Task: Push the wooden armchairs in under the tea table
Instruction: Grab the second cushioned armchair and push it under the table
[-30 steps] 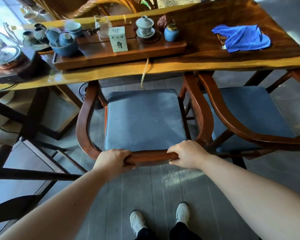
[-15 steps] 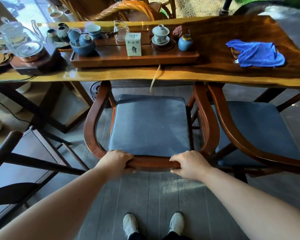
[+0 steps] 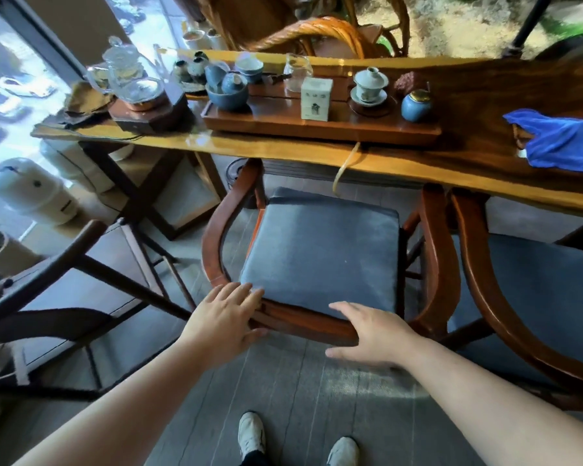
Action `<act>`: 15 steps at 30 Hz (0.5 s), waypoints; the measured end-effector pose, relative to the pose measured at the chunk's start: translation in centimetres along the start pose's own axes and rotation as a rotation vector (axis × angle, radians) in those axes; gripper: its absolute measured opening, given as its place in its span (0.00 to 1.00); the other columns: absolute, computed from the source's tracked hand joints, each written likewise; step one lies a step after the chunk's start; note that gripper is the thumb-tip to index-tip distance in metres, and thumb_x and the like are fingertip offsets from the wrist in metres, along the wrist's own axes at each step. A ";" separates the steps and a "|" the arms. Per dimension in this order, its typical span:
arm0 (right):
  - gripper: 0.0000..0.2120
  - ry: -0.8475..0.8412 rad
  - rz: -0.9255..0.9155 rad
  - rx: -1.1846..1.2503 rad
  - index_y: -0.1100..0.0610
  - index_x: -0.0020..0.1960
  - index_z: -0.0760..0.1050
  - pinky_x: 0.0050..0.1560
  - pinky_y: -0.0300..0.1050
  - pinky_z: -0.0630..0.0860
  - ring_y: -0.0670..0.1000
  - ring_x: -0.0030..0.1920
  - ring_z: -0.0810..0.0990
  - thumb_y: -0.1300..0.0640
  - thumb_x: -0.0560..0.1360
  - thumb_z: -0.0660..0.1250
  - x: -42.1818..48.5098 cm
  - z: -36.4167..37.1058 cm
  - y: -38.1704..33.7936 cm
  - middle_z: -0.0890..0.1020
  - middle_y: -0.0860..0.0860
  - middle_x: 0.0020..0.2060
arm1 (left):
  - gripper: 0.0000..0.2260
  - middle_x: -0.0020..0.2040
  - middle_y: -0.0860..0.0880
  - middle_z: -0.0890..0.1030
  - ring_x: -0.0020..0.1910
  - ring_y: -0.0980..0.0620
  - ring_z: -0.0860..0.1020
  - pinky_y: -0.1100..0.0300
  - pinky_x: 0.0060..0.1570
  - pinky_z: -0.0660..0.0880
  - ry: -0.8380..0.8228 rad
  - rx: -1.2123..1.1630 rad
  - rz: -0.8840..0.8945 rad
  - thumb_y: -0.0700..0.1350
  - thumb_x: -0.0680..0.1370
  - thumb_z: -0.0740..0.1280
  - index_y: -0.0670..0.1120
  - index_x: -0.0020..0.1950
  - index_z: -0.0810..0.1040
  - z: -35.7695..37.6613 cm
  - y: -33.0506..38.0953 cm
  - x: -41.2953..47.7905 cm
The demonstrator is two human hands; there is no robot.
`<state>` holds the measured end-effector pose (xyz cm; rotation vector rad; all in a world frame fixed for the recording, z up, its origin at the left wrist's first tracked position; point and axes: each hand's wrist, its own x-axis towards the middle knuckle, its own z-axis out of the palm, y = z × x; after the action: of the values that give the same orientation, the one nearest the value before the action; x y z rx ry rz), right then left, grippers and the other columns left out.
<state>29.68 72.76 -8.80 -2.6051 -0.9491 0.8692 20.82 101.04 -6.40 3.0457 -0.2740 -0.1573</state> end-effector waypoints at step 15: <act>0.35 0.113 -0.442 -0.299 0.47 0.74 0.58 0.69 0.49 0.61 0.52 0.71 0.65 0.35 0.72 0.63 10.6 -3.0 -19.1 0.65 0.51 0.74 | 0.27 0.61 0.45 0.79 0.60 0.44 0.76 0.48 0.60 0.74 0.184 -0.025 -0.400 0.61 0.73 0.60 0.45 0.64 0.75 -4.8 -9.8 -12.6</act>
<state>28.30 94.15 -3.54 -2.4770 -1.6411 0.4912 10.74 113.32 -1.35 3.0215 0.3475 0.0960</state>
